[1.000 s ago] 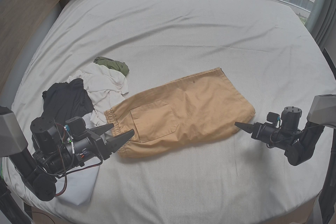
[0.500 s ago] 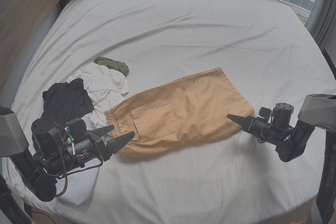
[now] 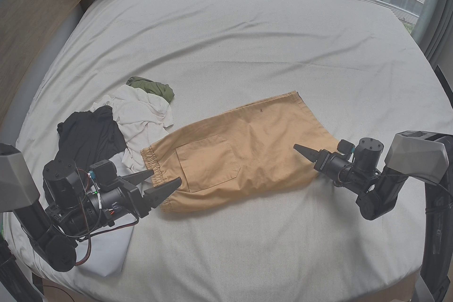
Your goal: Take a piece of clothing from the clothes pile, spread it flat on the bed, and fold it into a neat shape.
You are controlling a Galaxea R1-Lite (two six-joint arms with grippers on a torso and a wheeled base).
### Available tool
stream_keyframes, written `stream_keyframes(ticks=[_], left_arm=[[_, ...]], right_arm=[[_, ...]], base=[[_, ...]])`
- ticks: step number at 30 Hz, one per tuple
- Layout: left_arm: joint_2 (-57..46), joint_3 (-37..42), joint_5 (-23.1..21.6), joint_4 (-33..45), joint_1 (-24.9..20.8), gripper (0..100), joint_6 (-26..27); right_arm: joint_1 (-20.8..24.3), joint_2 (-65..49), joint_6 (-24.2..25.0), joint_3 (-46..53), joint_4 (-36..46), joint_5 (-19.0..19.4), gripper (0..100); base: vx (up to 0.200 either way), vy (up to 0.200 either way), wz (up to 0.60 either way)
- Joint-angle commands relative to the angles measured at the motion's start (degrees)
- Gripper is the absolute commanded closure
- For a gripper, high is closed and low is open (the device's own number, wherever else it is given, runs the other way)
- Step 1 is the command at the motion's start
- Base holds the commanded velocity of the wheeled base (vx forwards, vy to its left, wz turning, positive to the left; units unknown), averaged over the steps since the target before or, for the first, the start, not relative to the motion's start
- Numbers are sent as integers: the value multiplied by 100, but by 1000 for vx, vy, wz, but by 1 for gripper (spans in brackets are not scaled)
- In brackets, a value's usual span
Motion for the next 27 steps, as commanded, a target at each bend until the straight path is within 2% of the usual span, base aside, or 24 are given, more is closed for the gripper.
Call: stream_keyframes(ticks=[1, 3, 4, 6, 20, 24, 27], left_arm=[[3, -1, -1, -14, -2, 0, -7], [12, -1, -1, -14, -2, 0, -7], [12, -1, -1, -14, -2, 0, -7], [12, -1, -1, -5, -2, 0, -7], [12, 17, -1, -5, -2, 0, -7], [3, 35, -1, -5, -2, 0, -7], [12, 35, -1, -5, 7, 0, 1]], right_arm=[[17, 117, 8, 0, 27, 14, 0], [17, 117, 8, -9, 27, 6, 0], [17, 117, 8, -9, 27, -3, 100], [26, 117, -1, -9, 27, -100, 100], [105, 29, -36, 325, -88, -109, 100], [175, -85, -159, 562, -88, -109, 100], [211, -147, -458, 756, -88, -109, 100]], base=[[0, 0, 0], [0, 0, 0], [0, 0, 0], [0, 0, 0], [0, 0, 0], [0, 0, 0], [0, 0, 0]])
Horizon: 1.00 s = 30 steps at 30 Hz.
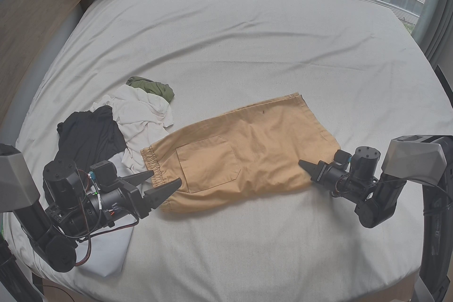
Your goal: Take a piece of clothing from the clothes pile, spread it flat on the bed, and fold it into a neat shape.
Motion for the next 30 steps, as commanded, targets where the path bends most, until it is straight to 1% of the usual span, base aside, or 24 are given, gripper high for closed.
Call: stream_keyframes(ticks=[1, 2, 7, 11, 19, 25, 30], left_arm=[[9, 7, -1, -5, 11, 0, 3], [0, 7, -1, -14, 20, 0, -6], [9, 7, -1, -5, 90, 0, -6], [18, 42, -10, -5, 125, 0, -15], [9, 42, -19, -5, 143, 0, -15], [9, 50, -27, -5, 134, 0, -6], [9, 50, -27, -5, 134, 0, -15]], right_arm=[[52, -127, -96, 188, -10, 3, 100], [105, -224, -290, 381, -18, -5, 100], [166, -364, -351, 610, -27, -5, 100], [166, -444, -588, 952, -335, -5, 100], [175, -558, -659, 1427, -449, -5, 100], [166, -628, -1019, 1989, -449, -5, 100], [158, -707, -1151, 2271, -449, -32, 100]], base=[[0, 0, 0], [0, 0, 0], [0, 0, 0], [0, 0, 0], [0, 0, 0], [0, 0, 0], [0, 0, 0]])
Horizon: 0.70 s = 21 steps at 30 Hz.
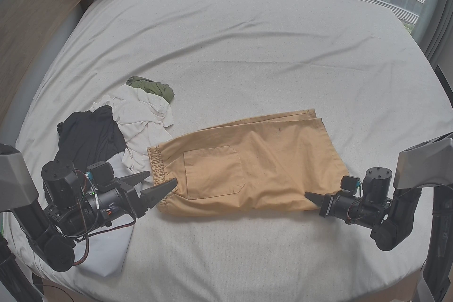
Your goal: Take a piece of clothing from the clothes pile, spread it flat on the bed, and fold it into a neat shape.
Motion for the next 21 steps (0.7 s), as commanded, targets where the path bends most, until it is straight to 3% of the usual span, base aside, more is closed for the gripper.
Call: stream_keyframes(ticks=[1, 21], left_arm=[[1, 3, 2, -5, -6, 0, -1], [141, 126, 2, -5, -33, 0, 16]], right_arm=[[-11, -135, -43, 296, 3, -50, 100], [-2, -601, -553, 1641, 3, -120, 100]], base=[[0, 0, 0], [0, 0, 0]])
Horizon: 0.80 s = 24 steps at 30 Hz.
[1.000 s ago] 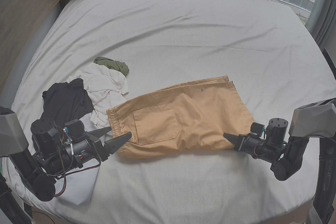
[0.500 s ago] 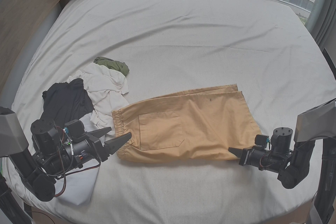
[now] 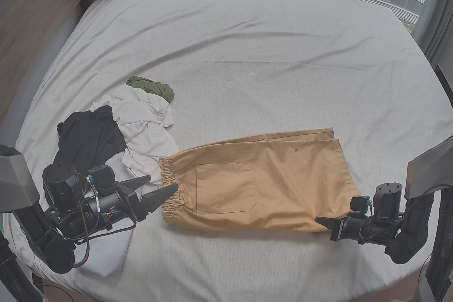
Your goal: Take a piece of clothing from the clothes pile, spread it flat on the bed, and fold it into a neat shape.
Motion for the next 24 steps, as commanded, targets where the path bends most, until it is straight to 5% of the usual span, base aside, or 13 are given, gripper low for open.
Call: stream_keyframes(ticks=[1, 24], left_arm=[[84, 22, 8, -5, -8, 0, 3], [75, 49, 8, -5, -17, 0, 11]], right_arm=[[3, -238, -69, 368, 1, 1, 100], [-32, -71, -280, 807, 141, 1, 100]], base=[[0, 0, 0], [0, 0, 0]])
